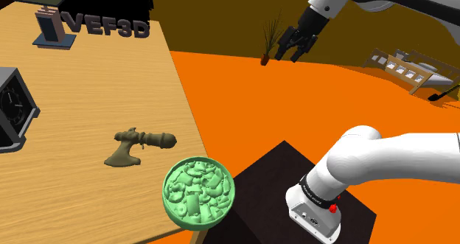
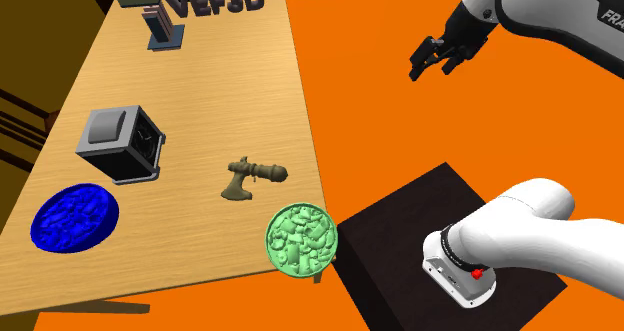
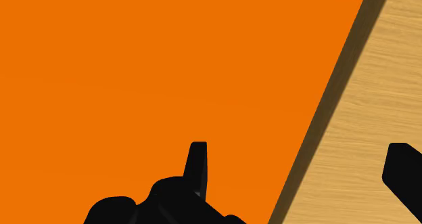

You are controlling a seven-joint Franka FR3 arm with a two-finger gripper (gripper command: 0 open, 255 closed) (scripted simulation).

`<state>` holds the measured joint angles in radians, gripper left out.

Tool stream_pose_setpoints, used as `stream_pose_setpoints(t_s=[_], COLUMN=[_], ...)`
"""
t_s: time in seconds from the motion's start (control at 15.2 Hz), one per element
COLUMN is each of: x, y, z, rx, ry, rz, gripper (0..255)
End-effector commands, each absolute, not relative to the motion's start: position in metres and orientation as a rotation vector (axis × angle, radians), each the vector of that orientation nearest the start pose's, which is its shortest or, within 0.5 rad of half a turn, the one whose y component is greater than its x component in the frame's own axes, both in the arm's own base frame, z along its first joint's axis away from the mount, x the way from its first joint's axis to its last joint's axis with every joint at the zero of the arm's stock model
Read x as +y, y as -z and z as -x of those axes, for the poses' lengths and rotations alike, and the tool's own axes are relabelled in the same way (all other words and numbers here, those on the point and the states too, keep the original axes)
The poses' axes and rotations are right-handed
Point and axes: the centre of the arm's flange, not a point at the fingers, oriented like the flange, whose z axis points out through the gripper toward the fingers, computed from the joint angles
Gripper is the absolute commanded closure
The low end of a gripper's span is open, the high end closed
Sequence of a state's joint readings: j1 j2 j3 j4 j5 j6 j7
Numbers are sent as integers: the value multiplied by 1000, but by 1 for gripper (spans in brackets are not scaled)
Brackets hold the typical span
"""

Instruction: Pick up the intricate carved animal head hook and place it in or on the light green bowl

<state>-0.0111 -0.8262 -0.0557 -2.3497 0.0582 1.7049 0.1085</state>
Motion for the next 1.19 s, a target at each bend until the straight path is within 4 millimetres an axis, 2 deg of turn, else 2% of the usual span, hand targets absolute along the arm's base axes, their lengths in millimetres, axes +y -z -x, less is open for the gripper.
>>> stream_pose_setpoints(t_s=[0.0,0.59,1.12], x=[-21,58,137], y=[-619,-564,-512], z=[-309,-382,-434], rx=[247,1,-217], ry=[269,184,107], rz=[3015,3023,3011], gripper=[0,0,0])
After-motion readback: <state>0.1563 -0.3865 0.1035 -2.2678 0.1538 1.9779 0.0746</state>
